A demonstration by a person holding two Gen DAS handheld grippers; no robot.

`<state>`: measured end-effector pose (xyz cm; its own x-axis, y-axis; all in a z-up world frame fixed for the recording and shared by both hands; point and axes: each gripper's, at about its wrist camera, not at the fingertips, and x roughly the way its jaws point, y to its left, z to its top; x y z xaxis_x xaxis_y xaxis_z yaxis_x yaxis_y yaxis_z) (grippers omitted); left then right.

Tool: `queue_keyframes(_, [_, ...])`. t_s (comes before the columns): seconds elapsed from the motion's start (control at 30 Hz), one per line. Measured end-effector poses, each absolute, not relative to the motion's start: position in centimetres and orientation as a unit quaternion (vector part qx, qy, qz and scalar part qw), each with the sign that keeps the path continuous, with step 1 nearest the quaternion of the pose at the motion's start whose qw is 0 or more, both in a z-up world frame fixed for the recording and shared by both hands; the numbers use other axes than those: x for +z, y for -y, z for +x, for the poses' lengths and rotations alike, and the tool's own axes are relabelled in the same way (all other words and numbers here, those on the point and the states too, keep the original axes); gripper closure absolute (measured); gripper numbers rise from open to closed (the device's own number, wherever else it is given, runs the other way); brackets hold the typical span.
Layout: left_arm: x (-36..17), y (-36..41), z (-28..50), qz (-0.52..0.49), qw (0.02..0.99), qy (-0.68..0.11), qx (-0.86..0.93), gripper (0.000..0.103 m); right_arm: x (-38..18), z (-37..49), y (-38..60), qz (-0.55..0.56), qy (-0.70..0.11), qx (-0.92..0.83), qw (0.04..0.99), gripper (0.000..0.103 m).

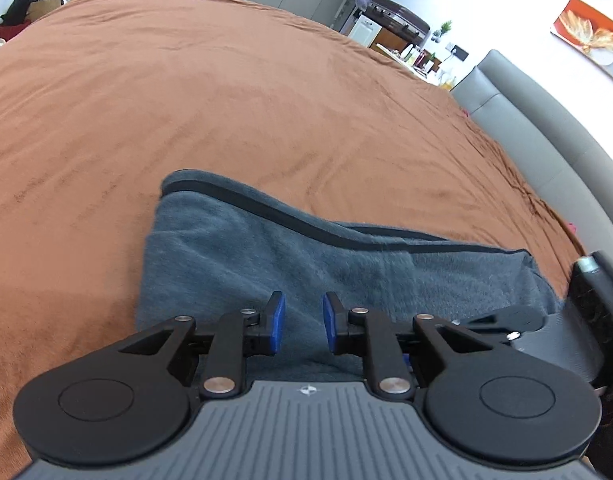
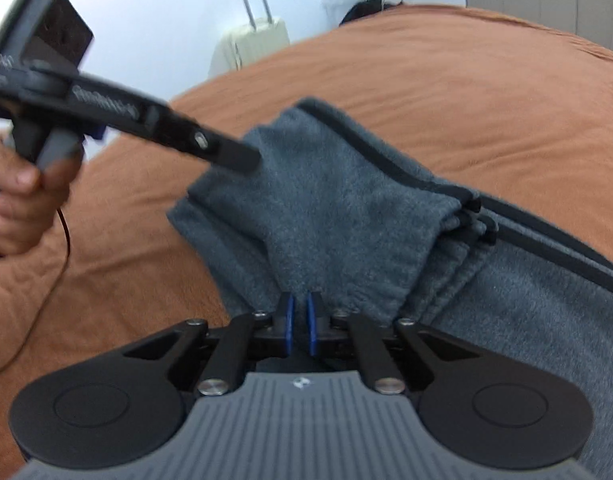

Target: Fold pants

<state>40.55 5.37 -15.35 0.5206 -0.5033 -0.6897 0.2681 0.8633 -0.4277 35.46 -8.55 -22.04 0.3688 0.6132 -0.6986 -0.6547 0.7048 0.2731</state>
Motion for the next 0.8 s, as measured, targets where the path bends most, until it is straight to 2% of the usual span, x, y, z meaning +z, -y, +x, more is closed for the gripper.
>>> queue_keyframes(0.07, [-14.8, -4.7, 40.0, -0.131, 0.864, -0.429, -0.229, 0.069, -20.1, 35.3, 10.2, 0.024, -0.384, 0.389, 0.837, 0.094])
queue_keyframes(0.23, [-14.0, -1.5, 38.1, -0.121, 0.864, -0.421, -0.248, 0.064, -17.1, 31.1, 15.8, 0.12, -0.351, 0.337, 0.865, 0.091])
queue_keyframes(0.3, [-13.9, 0.7, 37.3, -0.108, 0.867, -0.412, -0.258, 0.06, -17.0, 29.1, 19.3, 0.159, -0.349, 0.291, 0.876, 0.079])
queue_keyframes(0.37, [-14.1, 3.2, 36.5, -0.1, 0.868, -0.407, -0.267, 0.055, -17.0, 26.8, 23.1, 0.187, -0.344, 0.242, 0.888, 0.073])
queue_keyframes(0.53, [-15.0, 11.2, 35.1, -0.085, 0.854, -0.415, -0.302, 0.05, -18.2, 21.2, 32.2, 0.254, -0.334, 0.101, 0.902, 0.066])
queue_keyframes(0.67, [-15.2, 18.3, 34.5, -0.064, 0.85, -0.416, -0.317, 0.049, -19.9, 18.1, 39.8, 0.34, -0.324, -0.001, 0.883, 0.054])
queue_keyframes(0.73, [-15.1, 21.5, 34.4, -0.064, 0.847, -0.412, -0.331, 0.049, -20.8, 17.1, 42.9, 0.382, -0.311, -0.043, 0.869, 0.044])
queue_keyframes(0.77, [-15.1, 22.7, 34.5, -0.065, 0.845, -0.41, -0.338, 0.049, -21.3, 16.6, 44.5, 0.402, -0.301, -0.062, 0.862, 0.033])
queue_keyframes(0.8, [-15.1, 24.2, 34.6, -0.067, 0.841, -0.409, -0.347, 0.049, -21.8, 16.3, 45.9, 0.42, -0.291, -0.082, 0.856, 0.031])
